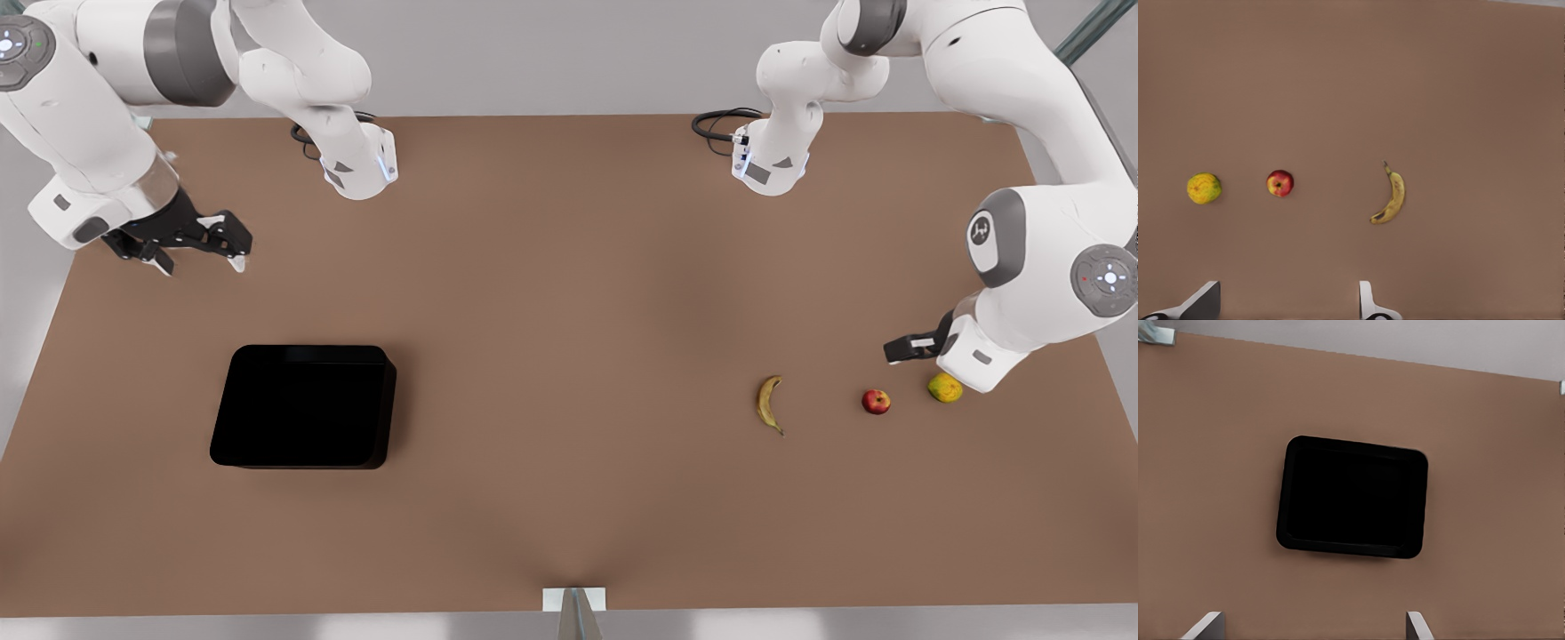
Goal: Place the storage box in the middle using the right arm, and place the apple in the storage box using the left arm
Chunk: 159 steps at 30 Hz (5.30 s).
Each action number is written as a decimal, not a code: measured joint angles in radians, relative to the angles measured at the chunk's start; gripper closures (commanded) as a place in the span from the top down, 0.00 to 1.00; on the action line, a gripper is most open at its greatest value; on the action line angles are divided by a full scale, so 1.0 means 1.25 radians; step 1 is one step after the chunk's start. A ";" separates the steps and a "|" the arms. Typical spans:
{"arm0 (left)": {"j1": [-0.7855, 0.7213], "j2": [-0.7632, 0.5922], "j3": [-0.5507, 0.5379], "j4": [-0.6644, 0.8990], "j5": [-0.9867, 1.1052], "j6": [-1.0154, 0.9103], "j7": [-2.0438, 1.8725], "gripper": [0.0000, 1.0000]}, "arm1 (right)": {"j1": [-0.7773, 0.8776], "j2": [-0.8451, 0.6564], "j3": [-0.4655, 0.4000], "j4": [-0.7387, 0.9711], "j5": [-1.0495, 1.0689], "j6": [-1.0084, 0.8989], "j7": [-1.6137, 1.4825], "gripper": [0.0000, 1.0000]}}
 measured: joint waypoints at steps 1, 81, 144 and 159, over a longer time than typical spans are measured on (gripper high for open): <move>0.000 0.002 0.000 0.000 0.001 0.000 0.000 1.00 | 0.010 0.000 0.001 -0.001 0.001 0.001 0.002 1.00; 0.139 0.275 0.009 -0.372 0.015 0.663 0.241 0.70 | 0.660 0.466 -0.081 -0.110 0.022 0.646 0.304 0.21; 0.148 0.253 0.007 -0.415 0.011 0.650 0.235 0.64 | 0.172 0.116 0.025 -0.011 -0.040 0.087 0.081 1.00; 0.149 0.232 0.007 -0.425 0.011 0.635 0.235 0.87 | 0.147 0.171 0.023 0.043 -0.014 0.096 0.074 1.00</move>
